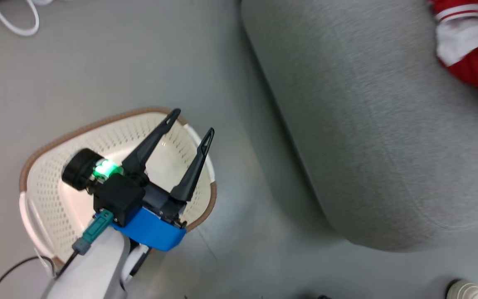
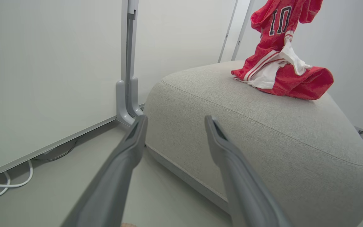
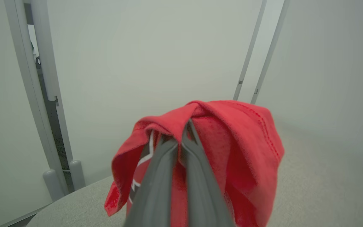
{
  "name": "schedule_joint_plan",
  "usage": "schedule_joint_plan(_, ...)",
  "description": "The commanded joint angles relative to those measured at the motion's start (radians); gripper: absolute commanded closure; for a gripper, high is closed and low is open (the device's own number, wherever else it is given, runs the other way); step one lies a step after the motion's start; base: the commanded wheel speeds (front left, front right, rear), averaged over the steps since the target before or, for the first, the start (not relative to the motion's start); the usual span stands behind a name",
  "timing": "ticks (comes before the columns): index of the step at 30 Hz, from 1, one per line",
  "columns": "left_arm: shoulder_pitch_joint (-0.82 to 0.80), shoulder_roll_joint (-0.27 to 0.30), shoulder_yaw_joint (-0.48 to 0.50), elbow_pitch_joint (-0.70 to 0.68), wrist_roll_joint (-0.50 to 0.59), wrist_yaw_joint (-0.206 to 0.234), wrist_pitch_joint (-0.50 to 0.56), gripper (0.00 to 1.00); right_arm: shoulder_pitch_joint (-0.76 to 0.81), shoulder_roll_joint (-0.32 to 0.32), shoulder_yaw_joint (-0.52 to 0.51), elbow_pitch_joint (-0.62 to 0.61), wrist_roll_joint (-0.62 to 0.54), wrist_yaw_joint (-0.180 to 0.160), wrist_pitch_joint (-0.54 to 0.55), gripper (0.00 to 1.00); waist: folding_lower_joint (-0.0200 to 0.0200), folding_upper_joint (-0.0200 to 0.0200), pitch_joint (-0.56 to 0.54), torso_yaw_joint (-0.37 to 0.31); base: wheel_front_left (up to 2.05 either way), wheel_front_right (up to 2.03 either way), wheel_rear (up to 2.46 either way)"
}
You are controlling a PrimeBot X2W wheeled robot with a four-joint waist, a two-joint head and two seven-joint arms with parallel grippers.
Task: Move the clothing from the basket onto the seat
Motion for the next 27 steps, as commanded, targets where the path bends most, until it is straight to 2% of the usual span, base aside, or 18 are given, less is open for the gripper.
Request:
schedule_joint_plan(1, -0.031, 0.017, 0.007, -0.025, 0.007, -0.003, -0.003, 0.0, 0.034, 0.012, -0.019, 0.049, -0.018, 0.0, -0.033, 1.0, -0.0003, 0.0, 0.131, 0.086, 0.0, 0.0, 0.0)
schedule_joint_plan(8, -0.027, 0.024, 0.017, -0.074, 0.018, 0.008, -0.003, 0.0, 0.104, 0.044, -0.071, 0.237, -0.07, 0.0, -0.141, 1.0, -0.0003, 0.0, 0.181, 0.107, 0.0, 0.0, 0.0)
schedule_joint_plan(12, -0.014, 0.016, 0.024, -0.074, 0.011, 0.01, -0.003, 0.0, 0.121, 0.033, -0.081, 0.322, -0.088, 0.0, -0.192, 1.0, -0.0003, 0.0, 0.166, 0.119, 0.0, 0.0, 0.0)
schedule_joint_plan(13, -0.009, 0.009, 0.027, -0.074, 0.007, 0.01, -0.003, 0.0, 0.13, 0.022, -0.076, 0.338, -0.099, 0.0, -0.2, 0.91, -0.0003, 0.0, 0.156, 0.123, 0.0, 0.0, 0.0)
schedule_joint_plan(14, -0.005, 0.002, 0.029, -0.073, 0.004, 0.009, -0.003, 0.0, 0.137, 0.015, -0.069, 0.353, -0.103, 0.0, -0.209, 0.39, -0.0003, 0.0, 0.146, 0.127, 0.0, 0.0, 0.0)
schedule_joint_plan(15, 0.001, -0.002, 0.028, -0.068, 0.002, 0.008, -0.003, 0.0, 0.141, 0.008, -0.063, 0.366, -0.108, 0.0, -0.219, 0.0, -0.0003, 0.0, 0.133, 0.132, 0.0, 0.0, 0.0)
schedule_joint_plan(21, 0.038, -0.045, 0.04, -0.038, -0.013, 0.004, -0.003, 0.0, 0.175, -0.035, 0.008, 0.407, -0.113, 0.0, -0.25, 0.0, -0.0003, 0.0, 0.028, 0.162, 0.0, 0.0, 0.0)
schedule_joint_plan(27, 0.121, -0.109, 0.045, 0.025, -0.045, 0.001, -0.003, 0.0, 0.286, -0.065, 0.102, 0.385, -0.088, 0.0, -0.282, 0.0, -0.0003, 0.0, -0.163, 0.223, 0.0, 0.0, 0.0)
